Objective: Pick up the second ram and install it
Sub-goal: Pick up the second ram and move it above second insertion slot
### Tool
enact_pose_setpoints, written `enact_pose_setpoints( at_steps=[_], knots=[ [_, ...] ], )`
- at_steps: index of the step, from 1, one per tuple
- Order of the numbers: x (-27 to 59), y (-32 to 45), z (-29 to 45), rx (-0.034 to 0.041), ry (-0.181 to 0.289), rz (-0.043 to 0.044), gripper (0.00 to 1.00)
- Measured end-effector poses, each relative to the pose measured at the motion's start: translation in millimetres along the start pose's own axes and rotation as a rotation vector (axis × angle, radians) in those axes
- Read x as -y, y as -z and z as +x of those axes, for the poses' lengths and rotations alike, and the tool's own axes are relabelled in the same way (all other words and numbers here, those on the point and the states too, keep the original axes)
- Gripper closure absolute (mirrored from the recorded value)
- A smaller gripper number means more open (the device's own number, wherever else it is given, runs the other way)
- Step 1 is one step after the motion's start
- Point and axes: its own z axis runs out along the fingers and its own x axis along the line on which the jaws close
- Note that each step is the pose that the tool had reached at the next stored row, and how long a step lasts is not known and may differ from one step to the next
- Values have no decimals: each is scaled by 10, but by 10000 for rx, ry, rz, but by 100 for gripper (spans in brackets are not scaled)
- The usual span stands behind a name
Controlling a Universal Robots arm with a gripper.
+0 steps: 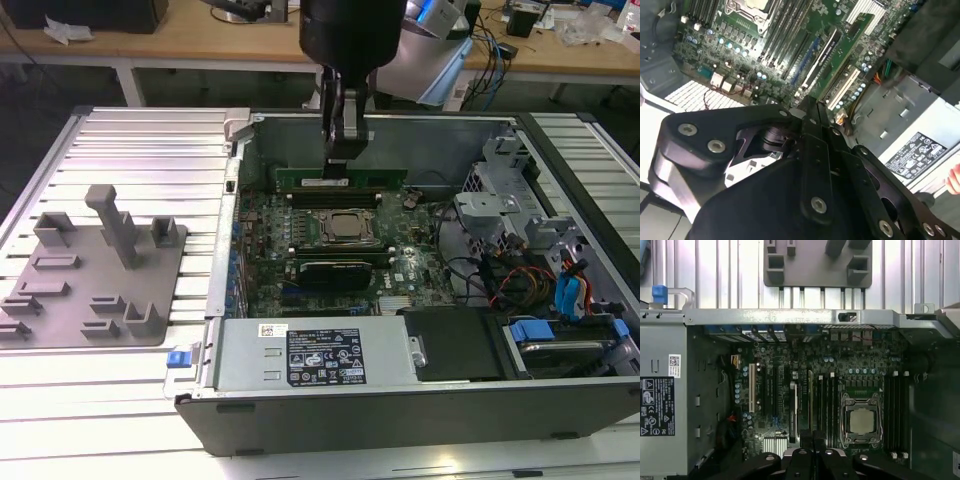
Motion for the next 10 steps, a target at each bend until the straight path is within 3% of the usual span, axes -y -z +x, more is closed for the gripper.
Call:
enact_pose_setpoints(
  at_steps=[5, 10],
  knots=[
    [45, -151, -78, 0, -1, -3, 91],
    [68, -225, -142, -1, -1, -4, 91]
  ],
)
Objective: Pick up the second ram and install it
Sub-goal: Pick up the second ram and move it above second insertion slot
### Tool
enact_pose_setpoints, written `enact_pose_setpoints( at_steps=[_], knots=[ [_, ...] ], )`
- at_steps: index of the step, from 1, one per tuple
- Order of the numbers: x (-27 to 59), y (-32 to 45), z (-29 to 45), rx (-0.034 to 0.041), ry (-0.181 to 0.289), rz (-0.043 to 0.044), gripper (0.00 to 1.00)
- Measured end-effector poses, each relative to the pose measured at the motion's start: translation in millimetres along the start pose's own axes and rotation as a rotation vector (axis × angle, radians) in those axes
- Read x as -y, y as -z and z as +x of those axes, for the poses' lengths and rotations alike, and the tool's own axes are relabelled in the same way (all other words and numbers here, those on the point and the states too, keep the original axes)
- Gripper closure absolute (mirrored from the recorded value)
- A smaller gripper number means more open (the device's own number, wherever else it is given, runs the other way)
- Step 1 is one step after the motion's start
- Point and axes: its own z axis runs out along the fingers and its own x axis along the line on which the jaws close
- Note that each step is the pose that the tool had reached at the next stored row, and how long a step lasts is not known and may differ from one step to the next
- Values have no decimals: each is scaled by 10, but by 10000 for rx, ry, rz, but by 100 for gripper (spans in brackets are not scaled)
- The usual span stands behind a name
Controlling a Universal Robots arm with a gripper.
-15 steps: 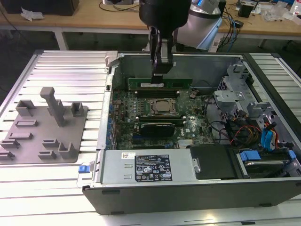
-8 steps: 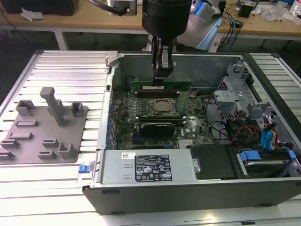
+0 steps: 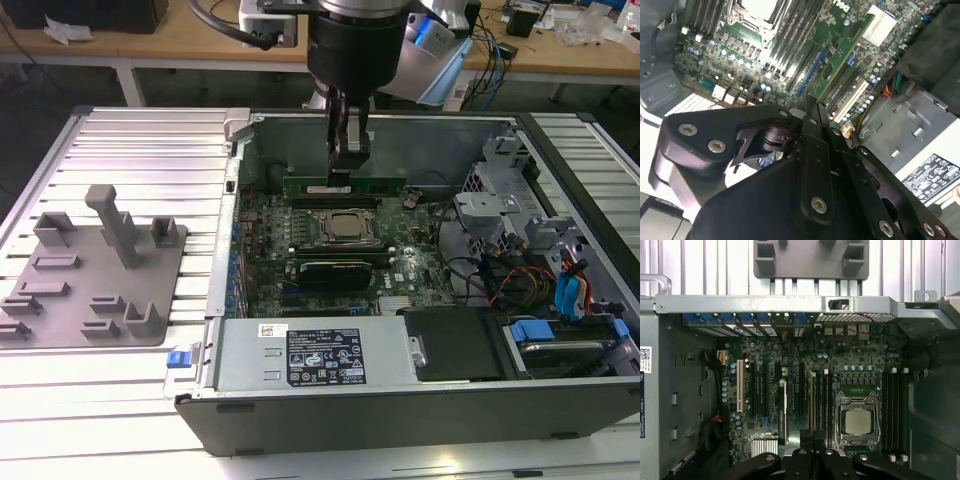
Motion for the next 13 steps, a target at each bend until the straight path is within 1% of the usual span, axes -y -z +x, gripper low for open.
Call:
enact_pose_setpoints(
  at_steps=[7, 10, 13],
  knots=[
    [21, -83, -65, 0, 0, 0, 91],
    [39, -150, -110, -1, 0, -1, 91],
    [53, -211, -140, 0, 0, -3, 91]
  ],
)
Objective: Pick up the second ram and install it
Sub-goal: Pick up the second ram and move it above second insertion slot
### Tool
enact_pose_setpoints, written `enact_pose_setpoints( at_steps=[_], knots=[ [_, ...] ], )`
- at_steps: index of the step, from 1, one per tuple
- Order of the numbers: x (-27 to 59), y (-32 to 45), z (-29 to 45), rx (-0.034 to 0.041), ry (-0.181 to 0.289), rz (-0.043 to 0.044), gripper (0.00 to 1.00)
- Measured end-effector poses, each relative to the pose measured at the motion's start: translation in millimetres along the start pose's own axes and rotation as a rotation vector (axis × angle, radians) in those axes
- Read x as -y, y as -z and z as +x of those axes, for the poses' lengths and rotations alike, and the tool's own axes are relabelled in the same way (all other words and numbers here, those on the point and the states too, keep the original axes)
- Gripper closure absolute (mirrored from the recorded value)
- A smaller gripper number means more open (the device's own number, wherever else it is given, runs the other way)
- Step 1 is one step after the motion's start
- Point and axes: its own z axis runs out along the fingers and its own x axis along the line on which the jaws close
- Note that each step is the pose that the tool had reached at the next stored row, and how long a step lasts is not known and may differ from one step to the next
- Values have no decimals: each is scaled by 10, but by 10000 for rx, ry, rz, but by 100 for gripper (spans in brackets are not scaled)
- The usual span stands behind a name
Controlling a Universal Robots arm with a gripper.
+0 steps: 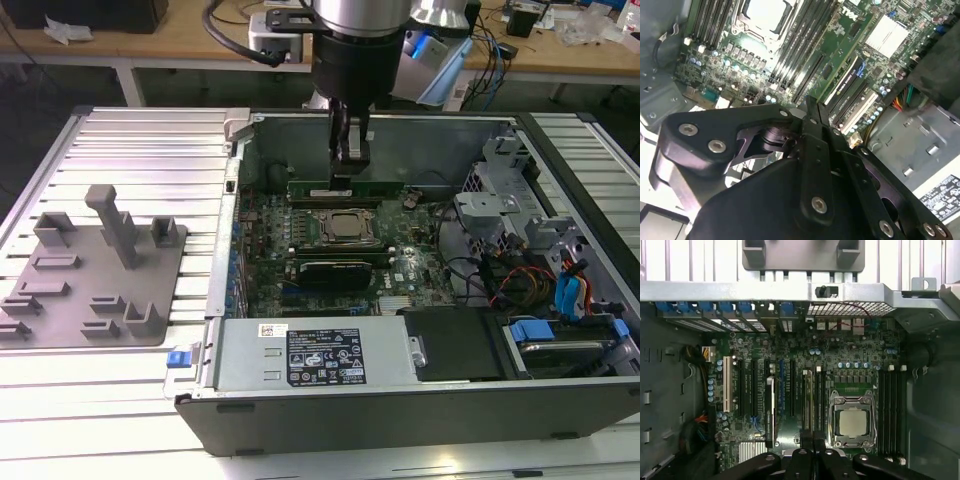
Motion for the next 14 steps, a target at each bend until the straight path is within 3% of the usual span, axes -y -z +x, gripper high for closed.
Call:
enact_pose_setpoints(
  at_steps=[8, 14],
  knots=[
    [28, -190, -75, 0, 1, -4, 91],
    [42, -351, -80, 1, 0, -17, 91]
  ],
)
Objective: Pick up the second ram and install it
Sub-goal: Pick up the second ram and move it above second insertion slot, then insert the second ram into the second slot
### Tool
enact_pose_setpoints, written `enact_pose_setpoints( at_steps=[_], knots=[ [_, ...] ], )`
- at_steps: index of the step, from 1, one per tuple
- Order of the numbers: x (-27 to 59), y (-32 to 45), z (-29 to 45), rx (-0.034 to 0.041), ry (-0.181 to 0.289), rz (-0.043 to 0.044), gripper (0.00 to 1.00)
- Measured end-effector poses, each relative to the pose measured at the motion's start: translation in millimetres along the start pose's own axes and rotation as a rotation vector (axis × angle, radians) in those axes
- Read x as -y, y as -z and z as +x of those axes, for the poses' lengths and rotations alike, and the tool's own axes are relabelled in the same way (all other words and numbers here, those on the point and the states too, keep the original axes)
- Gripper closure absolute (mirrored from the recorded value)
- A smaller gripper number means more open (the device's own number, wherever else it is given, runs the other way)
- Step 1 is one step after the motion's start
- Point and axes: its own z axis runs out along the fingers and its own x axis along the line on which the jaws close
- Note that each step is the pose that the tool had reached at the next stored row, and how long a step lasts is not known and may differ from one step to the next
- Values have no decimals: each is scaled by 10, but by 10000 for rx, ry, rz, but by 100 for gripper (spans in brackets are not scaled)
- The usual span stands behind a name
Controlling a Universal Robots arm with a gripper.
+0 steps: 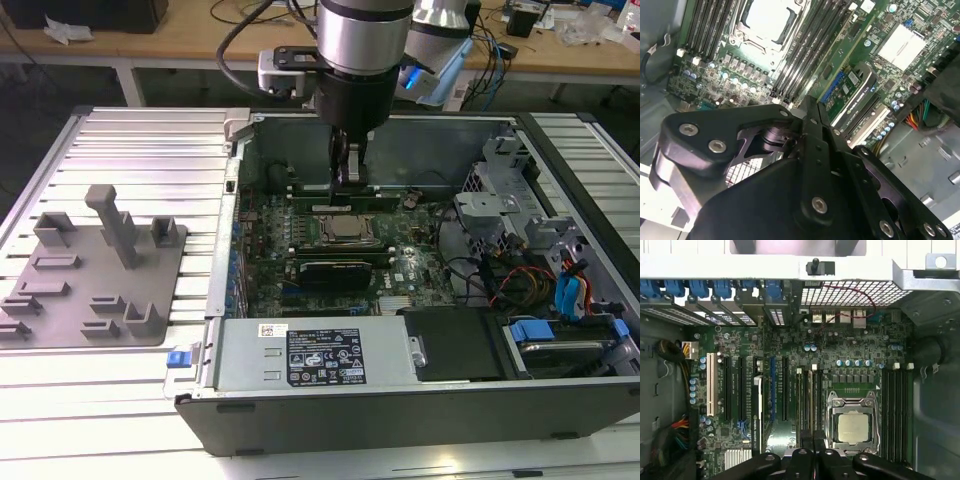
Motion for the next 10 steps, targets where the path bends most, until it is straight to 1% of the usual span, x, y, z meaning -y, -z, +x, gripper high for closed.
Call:
enact_pose_setpoints(
  at_steps=[1, 3, 10],
  knots=[
    [3, -28, 1, -2, 0, -5, 91],
    [5, -49, 1, -2, -1, -8, 91],
    [5, -54, 1, -1, 0, -7, 91]
  ],
)
